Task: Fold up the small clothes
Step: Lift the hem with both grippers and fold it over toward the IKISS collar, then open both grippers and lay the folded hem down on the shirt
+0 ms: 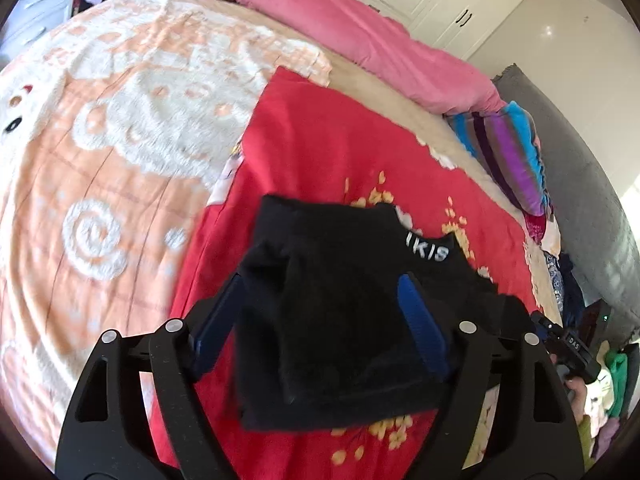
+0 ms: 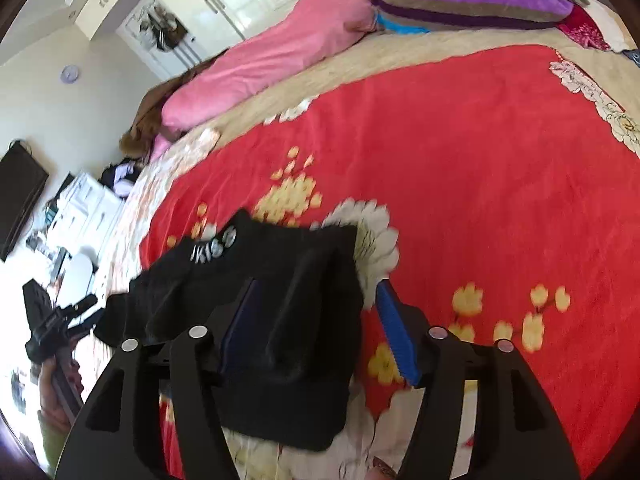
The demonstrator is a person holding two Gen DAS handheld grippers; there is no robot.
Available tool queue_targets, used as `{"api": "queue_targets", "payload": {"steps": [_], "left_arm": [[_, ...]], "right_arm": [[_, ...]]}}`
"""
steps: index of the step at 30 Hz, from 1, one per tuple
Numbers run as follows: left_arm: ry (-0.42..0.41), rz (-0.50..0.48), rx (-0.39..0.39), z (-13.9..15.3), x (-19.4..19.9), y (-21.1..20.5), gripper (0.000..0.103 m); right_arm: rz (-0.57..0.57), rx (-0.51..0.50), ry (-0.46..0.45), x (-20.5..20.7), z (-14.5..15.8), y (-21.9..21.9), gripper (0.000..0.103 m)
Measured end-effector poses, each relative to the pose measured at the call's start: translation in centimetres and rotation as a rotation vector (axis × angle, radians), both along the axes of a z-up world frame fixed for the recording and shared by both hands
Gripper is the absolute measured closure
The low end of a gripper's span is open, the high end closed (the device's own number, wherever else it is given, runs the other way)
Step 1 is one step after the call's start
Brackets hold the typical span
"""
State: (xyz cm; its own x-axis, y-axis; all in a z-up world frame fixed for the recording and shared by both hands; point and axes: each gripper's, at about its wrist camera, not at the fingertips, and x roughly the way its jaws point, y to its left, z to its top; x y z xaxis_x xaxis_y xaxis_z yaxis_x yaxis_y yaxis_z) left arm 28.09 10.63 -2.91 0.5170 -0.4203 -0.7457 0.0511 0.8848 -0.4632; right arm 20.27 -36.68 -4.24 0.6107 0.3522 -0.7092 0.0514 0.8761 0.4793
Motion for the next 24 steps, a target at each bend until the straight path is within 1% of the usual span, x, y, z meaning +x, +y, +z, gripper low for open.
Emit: {"api": "queue_targets", "payload": {"steps": [2,3,6,7,9,10,11,12,13,14,15,16,17,20,21,24], "left_arm": [[0.018,-0.012,-0.010,-0.2,-0.7,0.2,0.032],[0.029,-0.033,-0.003,-0.4,-1.2,0.0,0.032],[0.041,-0.068,0.040,-0.9,-1.5,-0.8,0.032],[0.041,-0.071,0.029,-1.1,-1.5,-0.9,0.032],[0.049,-0.084,-0.018,-1.5,-1.4,-1.2,0.033],[0.051,-0.100,-0.017,-1.7,-1.4,-1.6,0.037],[0.053,-0.114,0.003,-1.9,-1.4,-2.1,0.052],[0.058,-0.121,0.014,-2.1,-1.4,-2.4,0.063],[0.066,-0.123,0.017,-2.3,-1.3,-2.6,0.079],[0.066,-0.117,0.006,-2.5,-1.2,-2.6,0.090],[0.058,-0.120,-0.017,-2.3,-1.2,-2.5,0.094],[0.048,-0.124,-0.036,-2.1,-1.2,-2.5,0.098],[0.023,-0.127,-0.078,-1.5,-1.1,-2.3,0.099],[-0.030,-0.119,-0.170,-0.2,-0.5,-2.0,0.100],[-0.043,-0.116,-0.179,0.1,-0.2,-2.0,0.101],[-0.074,-0.067,-0.201,0.6,1.5,-1.2,0.101]], "right_arm": [[0.024,0.002,0.000,0.0,0.0,0.8,0.041],[0.033,0.003,0.000,0.0,0.1,1.1,0.041],[0.039,-0.003,0.016,0.0,-0.4,1.8,0.041],[0.038,-0.003,0.025,0.0,-0.6,1.9,0.041],[0.035,-0.005,0.035,0.1,-0.9,1.9,0.041],[0.038,-0.005,0.040,0.1,-1.0,2.0,0.041],[0.040,-0.007,0.043,0.2,-1.1,2.1,0.041],[0.049,-0.009,0.044,0.2,-1.1,2.2,0.041],[0.056,-0.014,0.046,0.2,-1.1,2.3,0.043],[0.067,-0.019,0.046,0.3,-1.1,2.5,0.049],[0.086,-0.011,0.045,0.4,-1.1,2.6,0.074],[0.097,-0.002,0.044,0.4,-1.0,2.7,0.097],[0.098,0.017,0.038,0.5,-0.8,2.5,0.097],[0.074,0.134,-0.008,1.2,0.1,1.5,0.097],[0.062,0.170,-0.031,1.7,0.6,1.0,0.097],[0.029,0.221,-0.092,3.3,1.8,-0.1,0.097]]}}
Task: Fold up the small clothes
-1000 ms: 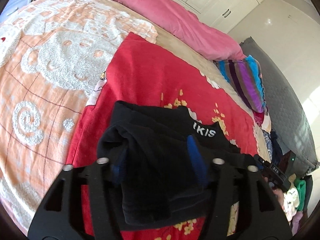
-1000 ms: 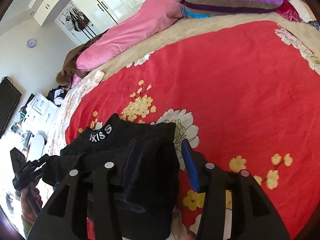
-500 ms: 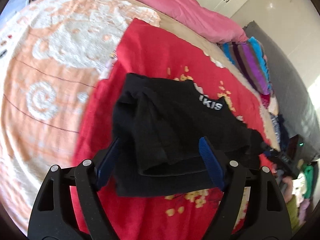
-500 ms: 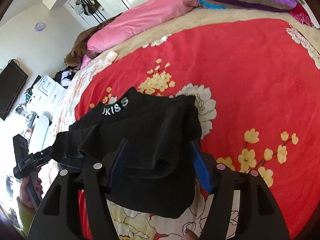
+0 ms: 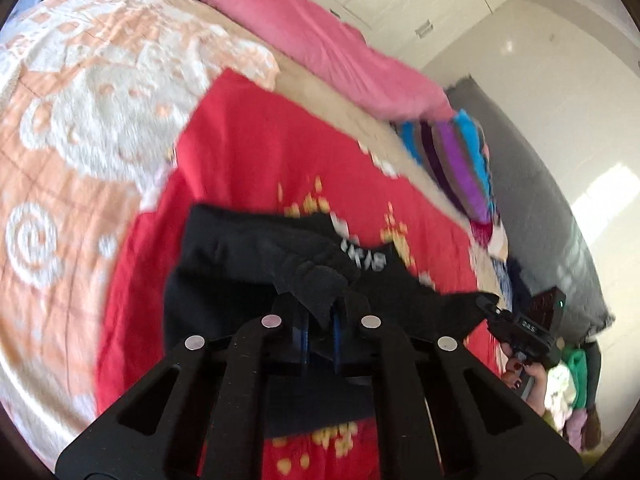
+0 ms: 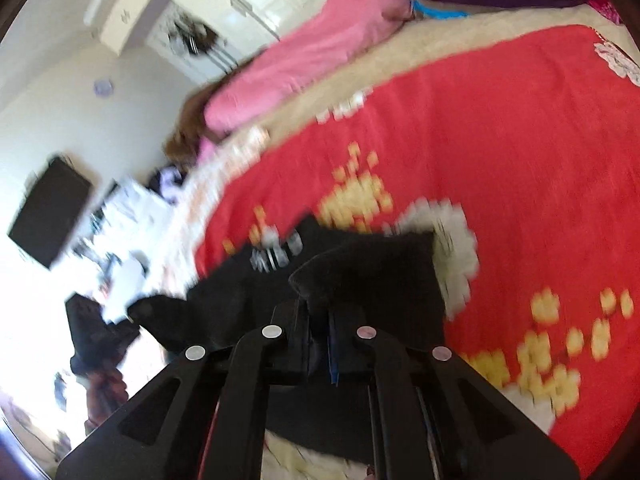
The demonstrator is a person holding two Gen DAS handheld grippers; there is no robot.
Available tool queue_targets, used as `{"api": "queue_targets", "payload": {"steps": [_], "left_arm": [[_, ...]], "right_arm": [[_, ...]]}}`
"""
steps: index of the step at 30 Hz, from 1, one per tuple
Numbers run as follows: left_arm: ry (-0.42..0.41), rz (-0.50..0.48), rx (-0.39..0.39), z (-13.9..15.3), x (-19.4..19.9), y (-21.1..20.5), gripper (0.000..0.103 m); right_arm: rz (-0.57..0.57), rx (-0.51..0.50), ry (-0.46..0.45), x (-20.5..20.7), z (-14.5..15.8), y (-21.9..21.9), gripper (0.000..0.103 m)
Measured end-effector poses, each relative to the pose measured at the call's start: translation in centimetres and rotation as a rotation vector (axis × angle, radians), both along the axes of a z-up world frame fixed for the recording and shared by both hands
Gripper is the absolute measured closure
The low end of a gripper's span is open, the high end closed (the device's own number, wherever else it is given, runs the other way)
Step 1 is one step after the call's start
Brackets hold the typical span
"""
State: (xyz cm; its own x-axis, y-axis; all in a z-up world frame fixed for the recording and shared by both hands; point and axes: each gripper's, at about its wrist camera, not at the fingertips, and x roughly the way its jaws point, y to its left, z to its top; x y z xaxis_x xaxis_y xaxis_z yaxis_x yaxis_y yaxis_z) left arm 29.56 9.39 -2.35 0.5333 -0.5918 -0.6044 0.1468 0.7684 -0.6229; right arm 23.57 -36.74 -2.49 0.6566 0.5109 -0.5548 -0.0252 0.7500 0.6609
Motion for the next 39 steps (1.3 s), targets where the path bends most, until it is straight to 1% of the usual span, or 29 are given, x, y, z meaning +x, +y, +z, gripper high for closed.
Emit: {"api": "queue_targets", "payload": {"steps": [1,3,6,7,8,9,10,11,12,14,15,16,17,19,20,22,25,27,29,30,32,33,35,37,38,39], "left_arm": [[-0.005,0.025,-0.020,-0.1,0.6,0.5,0.101],[-0.009,0.079,-0.049,-0.8,1.5,1.4,0.101],[0.006,0.158,-0.088,-2.5,3.1,2.8,0.098],[0.010,0.185,-0.080,-3.0,3.3,3.1,0.090],[0.013,0.210,-0.077,-3.5,3.4,3.5,0.085],[0.020,0.211,-0.077,-3.7,3.5,3.6,0.085],[0.026,0.213,-0.073,-3.9,3.6,3.7,0.077],[0.021,0.225,-0.048,-3.8,3.5,3.6,0.059],[0.013,0.233,-0.028,-3.5,3.4,3.6,0.055],[-0.010,0.237,-0.009,-3.1,3.2,3.6,0.054],[-0.021,0.242,-0.012,-2.8,3.0,3.8,0.054],[-0.030,0.247,-0.012,-2.6,2.9,4.0,0.052],[-0.035,0.249,-0.005,-2.5,2.9,4.1,0.050],[-0.026,0.256,0.035,-2.4,2.9,4.3,0.044],[-0.013,0.266,0.053,-2.4,3.1,4.5,0.043],[-0.001,0.280,0.062,-2.6,3.0,5.0,0.043],[-0.019,0.306,0.080,-1.7,2.5,5.8,0.043],[-0.045,0.294,0.076,-0.7,2.2,5.9,0.043],[-0.046,0.242,0.078,-0.1,2.2,5.5,0.043],[-0.035,0.196,0.086,-0.1,2.4,4.9,0.043],[-0.012,0.139,0.124,-0.6,2.8,3.5,0.043],[-0.004,0.132,0.141,-0.9,2.9,3.0,0.043],[0.046,0.115,0.190,-2.2,3.3,2.1,0.041],[0.101,0.125,0.245,-3.6,3.5,1.9,0.038],[0.116,0.132,0.266,-4.0,3.5,1.9,0.038],[0.119,0.134,0.270,-4.2,3.4,2.0,0.038]], "right_arm": [[-0.015,0.001,-0.019,0.6,0.2,-0.4,0.097],[-0.049,0.003,-0.029,1.5,-0.1,-1.1,0.097],[-0.112,0.030,-0.011,2.9,-1.5,-2.2,0.092],[-0.131,0.039,0.004,3.4,-2.3,-2.6,0.086],[-0.147,0.035,0.015,3.6,-2.7,-2.7,0.079],[-0.166,0.021,0.032,3.7,-3.2,-2.9,0.064],[-0.176,0.011,0.039,3.6,-3.5,-3.0,0.051],[-0.185,0.002,0.046,3.5,-3.6,-3.1,0.047],[-0.192,-0.003,0.044,3.5,-3.5,-3.2,0.046],[-0.198,-0.010,0.030,3.1,-3.1,-3.4,0.042],[-0.198,-0.019,0.024,3.0,-3.0,-3.3,0.035],[-0.192,-0.040,0.009,2.9,-2.5,-3.2,0.032],[-0.187,-0.055,0.002,2.7,-2.3,-3.0,0.032],[-0.170,-0.105,-0.008,2.7,-2.0,-2.4,0.027],[-0.162,-0.132,-0.010,2.8,-1.9,-2.1,0.027],[-0.138,-0.192,-0.008,3.0,-1.9,-1.3,0.026],[-0.087,-0.259,-0.016,3.0,-1.9,0.2,0.026],[-0.020,-0.287,-0.023,3.1,-1.9,1.8,0.026],[0.034,-0.318,-0.030,3.1,-1.9,3.3,0.022],[0.064,-0.342,-0.035,3.0,-2.0,4.1,0.019],[0.093,-0.383,-0.035,2.9,-2.2,5.1,0.019],[0.100,-0.401,-0.025,3.0,-2.4,5.5,0.019],[0.094,-0.436,0.025,3.3,-3.5,5.6,0.019],[0.059,-0.460,0.077,3.4,-4.3,5.1,0.019],[0.042,-0.452,0.090,3.5,-4.4,4.6,0.019],[0.033,-0.434,0.090,3.4,-4.4,4.2,0.019]]}}
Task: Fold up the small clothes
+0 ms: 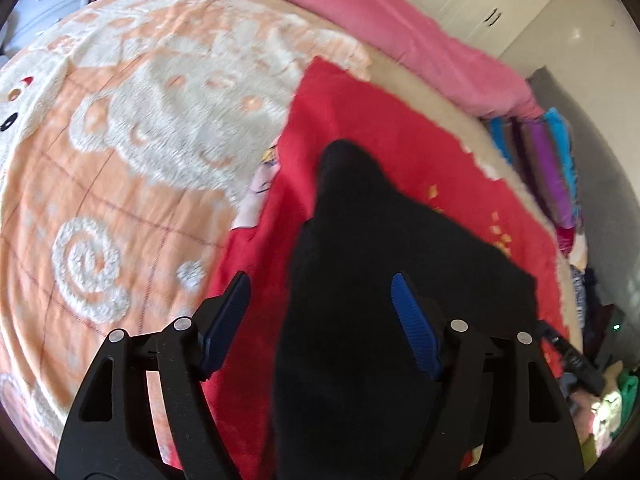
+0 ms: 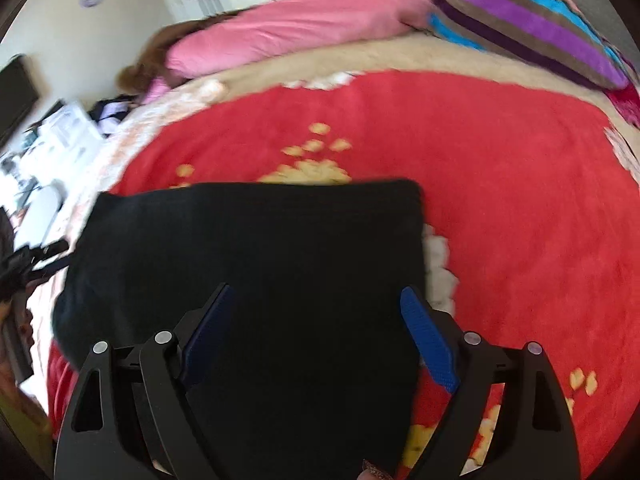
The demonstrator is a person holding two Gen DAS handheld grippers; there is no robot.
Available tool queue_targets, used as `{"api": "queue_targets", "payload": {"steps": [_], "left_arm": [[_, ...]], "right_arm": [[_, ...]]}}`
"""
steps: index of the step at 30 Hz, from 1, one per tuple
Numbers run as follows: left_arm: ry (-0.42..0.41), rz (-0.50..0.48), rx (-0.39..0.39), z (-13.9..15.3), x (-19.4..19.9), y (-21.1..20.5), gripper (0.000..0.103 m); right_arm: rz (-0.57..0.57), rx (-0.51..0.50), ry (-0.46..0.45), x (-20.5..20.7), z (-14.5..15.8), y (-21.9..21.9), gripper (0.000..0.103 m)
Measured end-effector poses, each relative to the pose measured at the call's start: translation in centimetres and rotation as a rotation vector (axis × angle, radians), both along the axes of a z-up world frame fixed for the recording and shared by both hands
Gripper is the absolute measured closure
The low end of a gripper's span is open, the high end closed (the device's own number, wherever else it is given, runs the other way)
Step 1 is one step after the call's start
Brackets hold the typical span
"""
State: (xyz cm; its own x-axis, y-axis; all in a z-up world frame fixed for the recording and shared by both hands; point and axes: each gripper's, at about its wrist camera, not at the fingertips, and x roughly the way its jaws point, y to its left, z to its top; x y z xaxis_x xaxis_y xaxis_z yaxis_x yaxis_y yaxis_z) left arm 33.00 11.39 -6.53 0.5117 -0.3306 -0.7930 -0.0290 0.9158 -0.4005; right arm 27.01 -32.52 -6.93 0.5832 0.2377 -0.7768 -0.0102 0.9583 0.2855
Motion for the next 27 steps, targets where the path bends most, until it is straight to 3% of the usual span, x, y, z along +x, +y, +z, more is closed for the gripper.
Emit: {"api": "queue_targets", "payload": {"steps": [8,15,24,26,27], "left_arm": [[-0.016,0.007,-0.008,0.4,-1.3,0.4,0.032],[0.002,-0.041,-0.003,0.0,-4.8,-0.1,0.032],[0.021,-0.058,-0.072,-1.1,-6.5,-0.6,0.033],[0.030,-0.069,-0.076,-1.4,-6.6,-1.1,0.040],[0.031,-0.077,-0.077,-1.5,-6.6,-1.4,0.046]], "right_arm": [[-0.056,0.021,-0.024,-2.6,1.7,-2.4,0.019],[-0.079,0.083,-0.021,-6.0,2.3,-2.8,0.019],[-0.032,0.100,0.030,-10.4,0.7,-1.8,0.019],[-0.007,0.083,0.031,-10.0,0.5,-1.4,0.027],[0.003,0.070,0.032,-9.9,0.3,-1.2,0.036]]}}
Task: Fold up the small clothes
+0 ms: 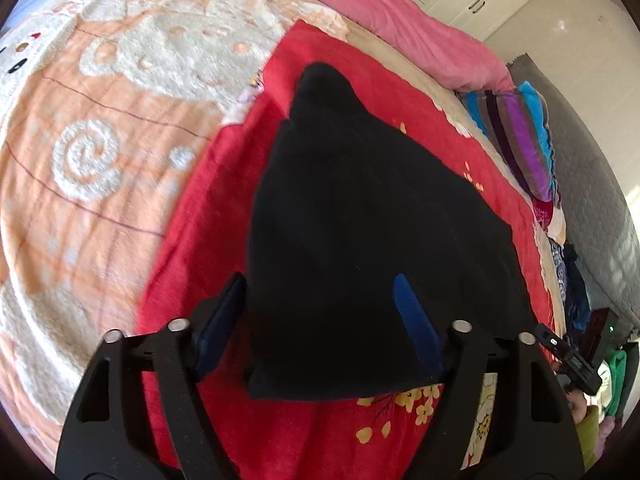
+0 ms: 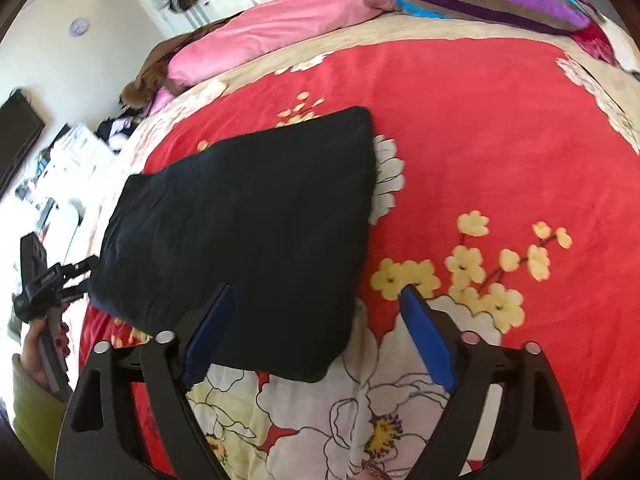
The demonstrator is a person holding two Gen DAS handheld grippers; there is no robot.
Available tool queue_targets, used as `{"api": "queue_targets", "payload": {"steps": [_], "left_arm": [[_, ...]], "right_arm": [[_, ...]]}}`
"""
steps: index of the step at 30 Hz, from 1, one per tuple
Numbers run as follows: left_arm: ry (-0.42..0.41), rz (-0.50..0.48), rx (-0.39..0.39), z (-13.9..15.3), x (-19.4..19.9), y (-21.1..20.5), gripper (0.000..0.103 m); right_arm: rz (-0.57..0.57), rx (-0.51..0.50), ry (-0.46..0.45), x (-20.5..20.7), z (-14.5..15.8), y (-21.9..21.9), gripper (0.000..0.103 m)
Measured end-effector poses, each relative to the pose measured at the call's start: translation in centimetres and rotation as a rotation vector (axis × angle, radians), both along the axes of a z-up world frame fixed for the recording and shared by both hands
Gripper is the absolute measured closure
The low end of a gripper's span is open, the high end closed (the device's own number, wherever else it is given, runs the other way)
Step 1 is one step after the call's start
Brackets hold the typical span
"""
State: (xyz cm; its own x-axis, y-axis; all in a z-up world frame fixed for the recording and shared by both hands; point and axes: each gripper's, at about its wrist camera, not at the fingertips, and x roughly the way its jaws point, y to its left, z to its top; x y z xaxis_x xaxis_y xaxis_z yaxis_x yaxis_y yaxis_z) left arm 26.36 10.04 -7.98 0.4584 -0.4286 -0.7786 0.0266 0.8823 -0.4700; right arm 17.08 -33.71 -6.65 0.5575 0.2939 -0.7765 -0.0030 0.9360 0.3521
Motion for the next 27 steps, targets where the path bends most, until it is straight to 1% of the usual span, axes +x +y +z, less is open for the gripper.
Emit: {"api": "queue_targets", "payload": {"steps": [1,2,3,4,5,6,7,8,12,15,18,21,22,25,27], "left_arm": [[0.000,-0.005,0.006,0.0,0.0,-0.2,0.055],[-0.003,-0.006,0.036,0.0,-0.1,-0.5,0.057],[-0.006,-0.008,0.054,0.0,-0.1,-0.6,0.060],[-0.009,-0.011,0.062,0.1,-0.2,-0.7,0.070],[-0.009,-0.011,0.058,0.1,-0.2,-0.6,0.077],[-0.007,-0.011,0.045,0.1,-0.3,-0.5,0.080],[-0.007,-0.013,0.038,0.1,-0.3,-0.4,0.087],[-0.007,-0.020,0.033,0.1,-0.4,-0.4,0.091],[-0.023,-0.044,0.060,0.6,-1.2,-0.7,0.093],[-0.024,-0.042,0.045,1.1,-2.3,-0.1,0.093],[-0.032,-0.040,0.044,1.3,-3.5,0.6,0.092],[-0.012,-0.028,0.049,0.4,-3.3,0.9,0.089],[-0.004,-0.022,0.047,0.1,-3.2,1.0,0.086],[0.019,-0.012,0.034,-0.7,-3.0,1.6,0.077],[0.031,-0.008,0.016,-0.9,-3.0,2.1,0.075]], "right_arm": [[0.009,-0.002,0.005,0.2,-0.3,0.1,0.046],[0.017,0.011,0.013,0.3,-0.6,0.2,0.051],[0.021,0.025,0.016,0.4,-0.8,0.3,0.059],[0.020,0.035,0.013,0.5,-0.9,0.3,0.062],[0.018,0.050,0.005,0.4,-0.8,0.2,0.063],[0.018,0.058,0.000,0.5,-0.8,0.2,0.070],[0.016,0.064,-0.008,0.5,-0.7,0.2,0.083],[0.012,0.066,-0.012,0.4,-0.6,0.1,0.087],[-0.004,0.100,-0.018,0.1,-0.1,-0.6,0.090],[-0.016,0.142,-0.038,-0.8,0.9,-1.1,0.092],[-0.029,0.134,-0.015,-1.8,0.9,-1.1,0.092],[-0.037,0.094,0.037,-1.8,0.0,-0.8,0.092],[-0.039,0.069,0.059,-1.6,-0.4,-0.6,0.092],[-0.042,0.028,0.084,-1.5,-1.0,-0.2,0.090],[-0.048,0.005,0.093,-1.6,-1.4,-0.1,0.089]]}}
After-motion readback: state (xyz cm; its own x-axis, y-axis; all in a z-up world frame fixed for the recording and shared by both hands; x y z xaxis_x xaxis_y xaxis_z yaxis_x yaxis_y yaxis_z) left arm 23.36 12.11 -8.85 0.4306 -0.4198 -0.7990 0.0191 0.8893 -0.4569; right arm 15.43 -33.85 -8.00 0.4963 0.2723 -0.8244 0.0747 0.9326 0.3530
